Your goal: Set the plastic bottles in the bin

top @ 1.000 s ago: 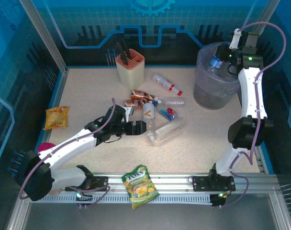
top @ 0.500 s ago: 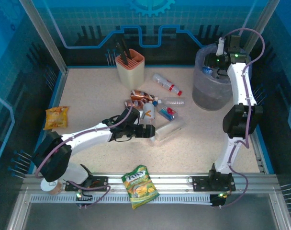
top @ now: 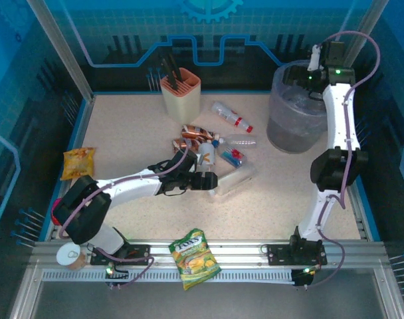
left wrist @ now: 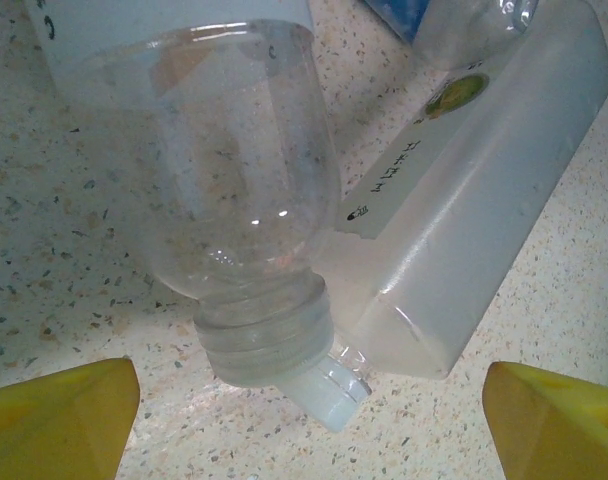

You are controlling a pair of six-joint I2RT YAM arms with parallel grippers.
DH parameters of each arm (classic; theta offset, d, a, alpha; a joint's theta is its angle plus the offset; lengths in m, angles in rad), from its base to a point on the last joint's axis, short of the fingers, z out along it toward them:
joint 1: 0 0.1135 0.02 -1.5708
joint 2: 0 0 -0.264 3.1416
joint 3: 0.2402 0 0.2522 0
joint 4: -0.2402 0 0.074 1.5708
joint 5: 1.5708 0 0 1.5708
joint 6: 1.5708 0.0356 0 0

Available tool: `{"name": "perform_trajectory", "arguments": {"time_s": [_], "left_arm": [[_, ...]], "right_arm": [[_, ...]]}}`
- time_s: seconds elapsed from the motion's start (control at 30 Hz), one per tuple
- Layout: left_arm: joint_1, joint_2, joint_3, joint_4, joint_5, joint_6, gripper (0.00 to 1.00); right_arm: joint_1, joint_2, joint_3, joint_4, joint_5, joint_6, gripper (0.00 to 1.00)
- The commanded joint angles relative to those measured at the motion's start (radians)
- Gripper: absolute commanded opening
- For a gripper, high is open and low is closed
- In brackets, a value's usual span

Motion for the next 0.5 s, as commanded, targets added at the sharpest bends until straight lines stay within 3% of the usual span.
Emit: {"name": "perform_trajectory", "arguments": {"time_s": [0.0,0.2,0.3,0.47], "left_arm": [[0.008,0.031,0.018,0.004,-0.023,0.0,0.9],[-0.034,0.014,0.063,-0.066,-0.076,0.128,0.91],[-0.072,0.008,0.135,-0.146,-0.125,0.273,0.93],[-0.105,0.077,0.271,-0.24,-0.085,0.469,0.89]], "right_arm": [[-0.037,-0.098,0.048,-0.071,-0.006,-0.008,1.0],[-0.048,-0.265,-0.059,-0.064,-0.047,-0.029,1.0],[-0.049,-0.37,-0.195,-0.034,-0.11,-0.017,1.0],[-0.056,-0.557,-0.444,0.012,-0.228,0.038,1.0]]}}
